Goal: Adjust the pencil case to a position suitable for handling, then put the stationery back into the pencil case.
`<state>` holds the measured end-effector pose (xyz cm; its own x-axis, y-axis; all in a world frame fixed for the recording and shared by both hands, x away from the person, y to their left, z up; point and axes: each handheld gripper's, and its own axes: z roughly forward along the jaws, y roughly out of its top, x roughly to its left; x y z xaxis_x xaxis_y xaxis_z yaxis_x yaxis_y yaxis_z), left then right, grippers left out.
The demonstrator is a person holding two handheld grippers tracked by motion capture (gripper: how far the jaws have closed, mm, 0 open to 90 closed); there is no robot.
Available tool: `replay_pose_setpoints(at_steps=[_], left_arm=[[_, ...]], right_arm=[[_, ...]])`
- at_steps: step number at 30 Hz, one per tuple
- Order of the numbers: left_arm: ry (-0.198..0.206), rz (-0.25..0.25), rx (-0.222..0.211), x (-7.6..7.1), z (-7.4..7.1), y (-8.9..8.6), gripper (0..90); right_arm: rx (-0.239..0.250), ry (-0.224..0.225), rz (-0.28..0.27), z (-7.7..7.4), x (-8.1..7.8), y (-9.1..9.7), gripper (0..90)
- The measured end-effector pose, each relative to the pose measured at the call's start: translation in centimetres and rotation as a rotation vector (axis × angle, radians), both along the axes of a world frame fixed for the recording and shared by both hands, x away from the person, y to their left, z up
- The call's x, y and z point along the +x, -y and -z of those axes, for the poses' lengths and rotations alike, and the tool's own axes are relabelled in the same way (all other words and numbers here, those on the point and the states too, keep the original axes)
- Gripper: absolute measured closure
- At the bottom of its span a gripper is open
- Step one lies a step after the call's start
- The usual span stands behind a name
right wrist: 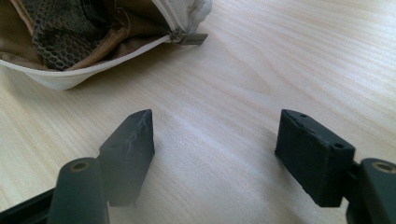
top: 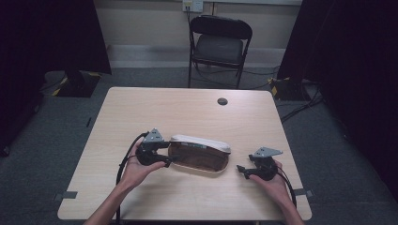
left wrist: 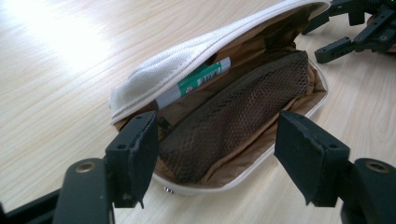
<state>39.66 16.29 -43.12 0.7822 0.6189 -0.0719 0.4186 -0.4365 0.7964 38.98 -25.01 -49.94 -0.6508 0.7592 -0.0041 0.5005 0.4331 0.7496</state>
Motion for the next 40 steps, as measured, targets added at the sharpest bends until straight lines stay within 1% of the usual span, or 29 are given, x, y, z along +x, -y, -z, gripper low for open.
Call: replay_pose_setpoints(at_steps=[2, 3, 4, 5, 6, 7, 8, 10, 11, 13, 14, 17, 18, 20, 22, 23, 24, 25, 26, 27, 28, 29, 30, 31, 32, 35, 37, 38, 40], left_arm=[[0.012, -0.003, 0.023, -0.2, -0.1, -0.4, 29.2], [-0.005, -0.019, -0.008, -0.4, 0.0, -0.5, 28.4], [0.017, -0.021, 0.021, -0.3, -0.1, -0.9, 27.1], [0.011, -0.025, 0.009, -0.4, -0.1, -1.1, 26.7], [0.016, -0.029, 0.019, -0.5, -0.2, -1.4, 26.3], [0.012, -0.04, 0.028, -0.6, -0.3, -1.7, 24.9], [0.013, -0.038, 0.021, -0.6, -0.3, -2.0, 24.0], [0.021, -0.054, 0.027, -0.9, -0.5, -2.7, 23.7], [0.022, -0.061, 0.017, -1.0, -0.5, -3.0, 23.3], [0.018, -0.078, 0.016, -1.2, -0.5, -3.7, 23.0], [0.026, -0.081, 0.018, -1.3, -0.5, -4.1, 22.6], [0.023, -0.106, 0.025, -1.3, -0.3, -5.0, 21.7], [0.017, -0.125, 0.022, -1.4, -0.3, -5.4, 20.8], [0.019, -0.141, 0.014, -1.5, -0.2, -6.0, 20.4], [0.012, -0.165, 0.022, -1.9, 0.0, -6.5, 20.3], [0.007, -0.165, 0.029, -2.0, 0.3, -6.8, 20.3], [-0.013, -0.166, 0.066, -1.9, 0.6, -7.1, 20.3], [-0.036, -0.19, 0.069, -2.0, 1.0, -7.3, 20.4], [-0.054, -0.217, 0.078, -2.1, 1.7, -7.8, 20.4], [-0.062, -0.229, 0.088, -2.2, 2.6, -8.1, 20.6], [-0.069, -0.231, 0.128, -2.3, 3.5, -8.3, 20.7], [-0.076, -0.233, 0.156, -2.4, 4.3, -8.5, 20.9], [-0.107, -0.225, 0.173, -2.2, 5.2, -8.8, 20.9], [-0.126, -0.221, 0.195, -2.1, 5.7, -8.8, 21.1], [-0.111, -0.23, 0.201, -2.2, 5.9, -8.9, 20.1], [-0.099, -0.25, 0.189, -2.4, 6.1, -8.6, 16.7], [-0.068, -0.245, 0.17, -2.5, 6.5, -8.6, 14.2], [-0.052, -0.247, 0.144, -2.5, 6.8, -8.6, 12.6], [-0.042, -0.243, 0.139, -2.4, 6.9, -8.7, 9.2]], right_arm=[[0.0, 0.0, 0.0, 0.0, 0.0, 0.0, 27.0], [0.0, 0.001, -0.001, 0.0, 0.0, 0.0, 27.0], [0.002, 0.0, -0.002, 0.0, 0.0, 0.0, 27.0], [0.0, 0.0, 0.0, 0.0, 0.0, 0.0, 26.9], [0.0, 0.002, 0.0, 0.0, 0.0, 0.0, 26.9], [0.002, 0.001, -0.001, 0.0, 0.0, 0.0, 26.9], [0.002, 0.001, -0.001, 0.0, 0.0, 0.0, 26.9], [0.0, 0.001, 0.0, 0.0, 0.0, 0.0, 26.9], [0.0, 0.001, 0.002, 0.0, 0.0, 0.0, 26.9], [0.0, 0.002, 0.0, 0.0, 0.0, 0.0, 26.9], [0.002, 0.001, 0.0, 0.0, 0.0, 0.0, 26.9], [0.002, 0.001, -0.001, 0.0, 0.0, 0.0, 26.9], [0.002, 0.0, 0.001, 0.0, 0.0, 0.0, 26.9], [0.001, 0.001, -0.001, 0.0, 0.0, 0.0, 26.9], [-0.001, 0.0, 0.003, 0.0, 0.0, 0.0, 26.9], [0.0, -0.001, 0.004, 0.0, 0.0, 0.0, 26.9], [0.0, -0.001, 0.006, 0.0, 0.0, 0.0, 26.8], [0.0, -0.003, 0.008, 0.0, 0.0, -0.1, 26.8], [-0.001, -0.002, 0.008, 0.0, 0.0, 0.0, 26.8], [0.0, -0.001, 0.007, 0.0, 0.0, 0.0, 26.8], [0.0, -0.001, 0.008, 0.0, 0.0, -0.1, 26.8], [0.0, -0.003, 0.01, 0.0, -0.1, -0.1, 26.8], [0.0, -0.003, 0.01, 0.0, -0.1, -0.1, 26.8], [0.001, -0.003, 0.01, 0.0, -0.1, -0.1, 26.8], [0.0, -0.003, 0.01, 0.0, -0.1, -0.1, 26.8], [0.0, -0.003, 0.01, 0.0, -0.1, -0.1, 26.8], [0.0, -0.003, 0.01, 0.0, -0.1, -0.1, 26.7], [0.0, -0.003, 0.01, 0.0, -0.1, -0.1, 26.7], [0.0, -0.003, 0.01, 0.0, -0.1, -0.1, 26.7]])
